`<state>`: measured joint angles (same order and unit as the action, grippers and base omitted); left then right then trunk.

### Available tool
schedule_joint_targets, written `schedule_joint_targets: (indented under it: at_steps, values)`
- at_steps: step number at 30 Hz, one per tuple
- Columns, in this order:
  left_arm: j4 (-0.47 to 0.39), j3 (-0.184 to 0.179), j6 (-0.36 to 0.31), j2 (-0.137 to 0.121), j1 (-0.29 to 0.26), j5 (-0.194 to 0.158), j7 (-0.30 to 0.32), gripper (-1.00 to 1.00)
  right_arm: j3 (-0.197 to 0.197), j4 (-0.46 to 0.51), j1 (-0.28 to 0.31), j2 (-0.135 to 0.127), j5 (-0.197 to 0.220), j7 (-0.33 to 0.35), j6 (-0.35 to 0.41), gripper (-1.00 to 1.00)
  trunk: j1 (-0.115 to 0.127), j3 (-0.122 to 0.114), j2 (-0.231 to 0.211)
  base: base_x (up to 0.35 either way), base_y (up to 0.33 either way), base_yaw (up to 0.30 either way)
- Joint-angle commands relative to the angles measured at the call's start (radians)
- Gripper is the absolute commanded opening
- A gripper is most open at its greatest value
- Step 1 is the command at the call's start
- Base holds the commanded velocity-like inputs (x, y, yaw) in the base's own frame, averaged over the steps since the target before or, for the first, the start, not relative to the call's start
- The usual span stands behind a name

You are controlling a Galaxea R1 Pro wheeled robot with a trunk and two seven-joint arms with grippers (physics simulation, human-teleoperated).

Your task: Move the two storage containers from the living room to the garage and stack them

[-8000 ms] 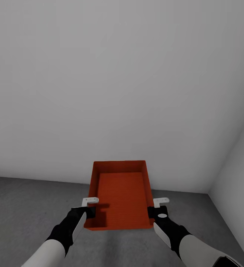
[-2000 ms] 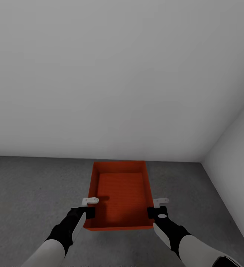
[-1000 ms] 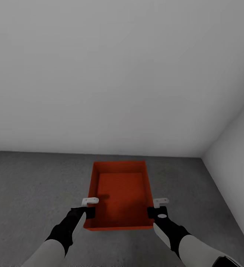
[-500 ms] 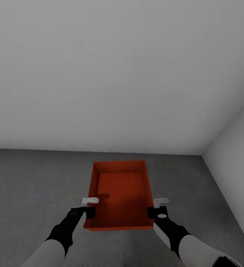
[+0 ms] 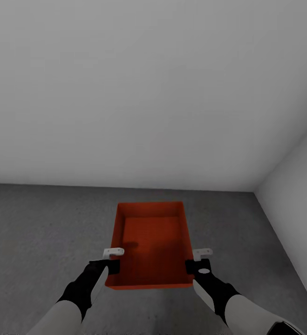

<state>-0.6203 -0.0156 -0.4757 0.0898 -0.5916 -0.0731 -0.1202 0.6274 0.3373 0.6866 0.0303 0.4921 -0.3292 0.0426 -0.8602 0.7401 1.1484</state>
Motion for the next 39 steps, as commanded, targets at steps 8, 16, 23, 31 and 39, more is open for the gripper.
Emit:
schedule_joint_targets:
  at_steps: [8, 16, 23, 31, 39]
  values:
    - [-0.004, 0.006, 0.003, 0.001, 0.0, 0.032, -0.033, -1.0, 0.0, 0.002, 0.001, 0.016, 0.019, -0.008, 0.005, -1.0, 0.0, 0.013, 0.001, 0.0, 0.0, 0.0]
    - [-0.004, 0.006, 0.003, 0.001, 0.0, 0.032, -0.033, -1.0, 0.0, 0.002, 0.001, 0.016, 0.019, -0.008, 0.005, -1.0, 0.0, 0.026, 0.001, 0.0, 0.0, 0.0]
    - [-0.004, 0.006, 0.002, 0.001, 0.0, 0.032, -0.033, -1.0, 0.0, 0.002, 0.001, 0.016, 0.019, -0.008, 0.005, -1.0, 0.0, 0.037, 0.001, 0.0, 0.0, 0.0]
    - [-0.004, 0.005, 0.002, 0.001, 0.0, 0.032, -0.033, -1.0, 0.0, 0.002, 0.001, 0.016, 0.019, -0.008, 0.005, -1.0, 0.0, 0.049, 0.001, 0.0, 0.0, 0.0]
    - [-0.004, 0.005, 0.002, 0.001, 0.0, 0.031, -0.033, -1.0, 0.0, 0.002, 0.001, 0.016, 0.019, -0.008, 0.005, -1.0, 0.0, 0.062, 0.001, 0.0, 0.0, 0.0]
